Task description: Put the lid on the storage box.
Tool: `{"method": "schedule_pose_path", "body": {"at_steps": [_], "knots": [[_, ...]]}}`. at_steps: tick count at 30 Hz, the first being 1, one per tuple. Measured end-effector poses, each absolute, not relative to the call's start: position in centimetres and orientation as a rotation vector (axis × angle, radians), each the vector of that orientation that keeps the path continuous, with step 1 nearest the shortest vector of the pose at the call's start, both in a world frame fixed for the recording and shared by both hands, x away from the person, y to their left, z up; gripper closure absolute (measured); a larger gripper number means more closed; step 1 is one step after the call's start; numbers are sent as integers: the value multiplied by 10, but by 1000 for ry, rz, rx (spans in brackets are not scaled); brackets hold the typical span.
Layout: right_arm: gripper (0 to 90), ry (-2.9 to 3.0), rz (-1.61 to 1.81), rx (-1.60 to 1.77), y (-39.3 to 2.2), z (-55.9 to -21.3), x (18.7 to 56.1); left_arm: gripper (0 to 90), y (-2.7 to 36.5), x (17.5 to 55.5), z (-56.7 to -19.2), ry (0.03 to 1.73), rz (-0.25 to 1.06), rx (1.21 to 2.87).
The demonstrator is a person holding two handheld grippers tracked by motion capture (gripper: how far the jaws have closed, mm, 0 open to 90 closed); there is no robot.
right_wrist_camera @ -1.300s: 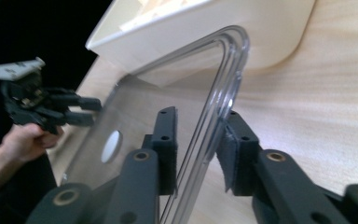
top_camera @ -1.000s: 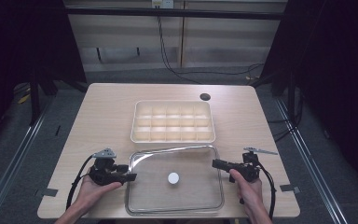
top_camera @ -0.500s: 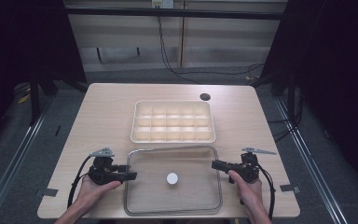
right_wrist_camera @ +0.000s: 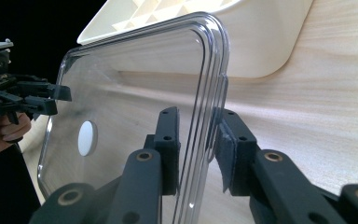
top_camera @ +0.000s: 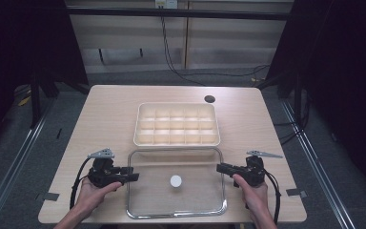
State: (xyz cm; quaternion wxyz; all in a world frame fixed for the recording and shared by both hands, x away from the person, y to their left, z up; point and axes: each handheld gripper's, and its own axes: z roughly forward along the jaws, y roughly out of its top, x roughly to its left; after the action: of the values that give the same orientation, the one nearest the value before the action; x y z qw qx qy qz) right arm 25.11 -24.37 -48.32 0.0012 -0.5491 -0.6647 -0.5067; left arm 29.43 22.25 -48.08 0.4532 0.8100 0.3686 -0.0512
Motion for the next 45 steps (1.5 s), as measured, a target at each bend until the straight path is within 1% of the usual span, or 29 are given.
{"method": "schedule_pose_path", "body": {"at_steps": [10,14,18,30,36,45], "knots": [[716,-2092,-1605,-1725,-243,-480,252,560,224,293,-476,895,-93,1977],[718,-2095,-1628,-1721,-243,-476,251,597,228,293,-471,885,-91,1949],[723,-2106,-1648,-1719,-241,-470,250,605,229,291,-468,887,-76,1940],[741,-2076,-1732,-1736,-236,-456,251,688,236,291,-448,858,-34,1886],[743,-2083,-1761,-1734,-235,-447,253,713,238,293,-439,844,-4,1876],[741,-2097,-1782,-1722,-232,-436,260,724,241,297,-427,834,21,1846]]}}
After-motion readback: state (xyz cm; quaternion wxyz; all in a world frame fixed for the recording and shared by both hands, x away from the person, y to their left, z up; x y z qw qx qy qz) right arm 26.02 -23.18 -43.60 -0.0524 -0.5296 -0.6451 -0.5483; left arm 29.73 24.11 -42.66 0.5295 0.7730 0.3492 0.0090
